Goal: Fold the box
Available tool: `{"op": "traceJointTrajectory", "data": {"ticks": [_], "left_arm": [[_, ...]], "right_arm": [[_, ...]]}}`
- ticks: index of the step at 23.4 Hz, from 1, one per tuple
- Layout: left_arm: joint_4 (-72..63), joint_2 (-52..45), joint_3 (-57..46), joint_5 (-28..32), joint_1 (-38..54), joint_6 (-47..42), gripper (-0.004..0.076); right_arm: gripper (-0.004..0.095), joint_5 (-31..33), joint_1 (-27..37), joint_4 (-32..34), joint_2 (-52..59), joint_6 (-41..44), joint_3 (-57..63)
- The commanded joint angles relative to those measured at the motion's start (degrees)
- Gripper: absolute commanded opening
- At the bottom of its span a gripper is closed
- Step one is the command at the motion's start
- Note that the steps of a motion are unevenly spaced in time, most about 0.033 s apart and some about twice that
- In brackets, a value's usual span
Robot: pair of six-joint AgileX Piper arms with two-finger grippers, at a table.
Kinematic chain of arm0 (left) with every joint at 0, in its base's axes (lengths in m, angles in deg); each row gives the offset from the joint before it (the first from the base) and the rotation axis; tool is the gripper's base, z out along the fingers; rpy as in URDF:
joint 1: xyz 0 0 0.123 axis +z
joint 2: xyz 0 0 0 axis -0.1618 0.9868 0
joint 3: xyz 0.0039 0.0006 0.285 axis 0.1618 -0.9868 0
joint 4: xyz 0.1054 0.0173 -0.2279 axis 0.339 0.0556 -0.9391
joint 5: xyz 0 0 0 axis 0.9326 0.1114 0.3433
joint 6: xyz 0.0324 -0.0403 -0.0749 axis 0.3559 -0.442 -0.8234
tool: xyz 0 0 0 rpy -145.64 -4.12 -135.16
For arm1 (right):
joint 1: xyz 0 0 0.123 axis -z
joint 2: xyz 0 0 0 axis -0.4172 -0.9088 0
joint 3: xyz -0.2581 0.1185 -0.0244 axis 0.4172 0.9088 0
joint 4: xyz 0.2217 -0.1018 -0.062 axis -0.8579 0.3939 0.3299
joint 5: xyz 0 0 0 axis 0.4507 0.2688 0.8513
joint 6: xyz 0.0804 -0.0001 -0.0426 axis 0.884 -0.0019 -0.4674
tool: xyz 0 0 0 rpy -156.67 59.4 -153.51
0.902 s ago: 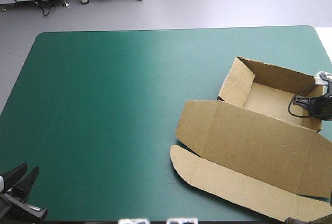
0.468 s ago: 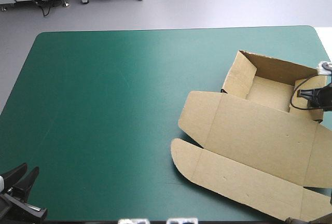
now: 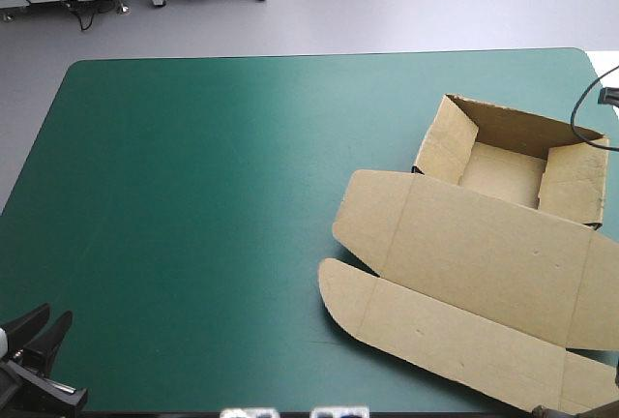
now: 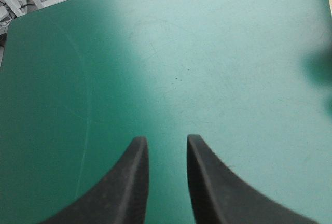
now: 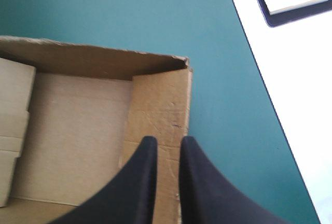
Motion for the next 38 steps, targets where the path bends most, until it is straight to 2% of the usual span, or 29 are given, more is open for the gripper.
{"op": "traceJointTrajectory", "data": {"ticks": [1, 4, 9, 13, 16, 18, 24, 27, 30, 38], "left_arm": [[1.7, 1.2, 1.2, 4.4, -0.2, 0.4, 0.0183], [5.8, 1.2, 1.2, 4.4, -0.2, 0.4, 0.0144], [7.1, 1.2, 1.2, 3.8, -0.2, 0.4, 0.002], [5.0, 0.6, 0.8, 4.0, -0.2, 0.4, -0.001], [2.3, -3.9, -3.2, 4.3, -0.2, 0.4, -0.001], [-0.2, -8.1, -8.0, 5.8, -0.2, 0.4, -0.001], [-8.7, -16.4, -21.1, 14.0, -0.2, 4.5, -0.001], [-8.4, -16.0, -23.2, 16.4, -0.2, 4.6, -0.001], [-8.7, -16.0, -23.2, 19.5, -0.2, 4.6, -0.001], [-8.8, -16.0, -23.4, 16.9, -0.2, 4.6, -0.001]], "right_arm": [[0.0003, 0.8, 0.4, -5.5, 5.8, 0.2, -5.4], [0.0002, -0.1, 0.4, -9.8, 11.6, -0.4, -5.1], [0.0002, -1.6, 0.4, -13.7, 22.1, -0.1, -3.0], [0.0002, -2.4, -2.2, -16.3, 31.6, -2.4, 3.4], [0.0002, -2.9, -7.5, -10.9, 44.7, -1.4, 16.9], [0.0001, -5.3, -7.8, -8.1, 53.9, -0.3, 26.4], [0.0001, -10.3, -7.8, -6.8, 76.0, -0.5, 51.8], [0.0001, -13.4, -7.8, -6.6, 84.5, -0.5, 61.9], [0.0001, -13.2, -7.8, -4.5, 87.5, -0.5, 66.6], [0.0, -14.9, -7.8, -3.4, 89.0, -0.5, 71.9]]}}
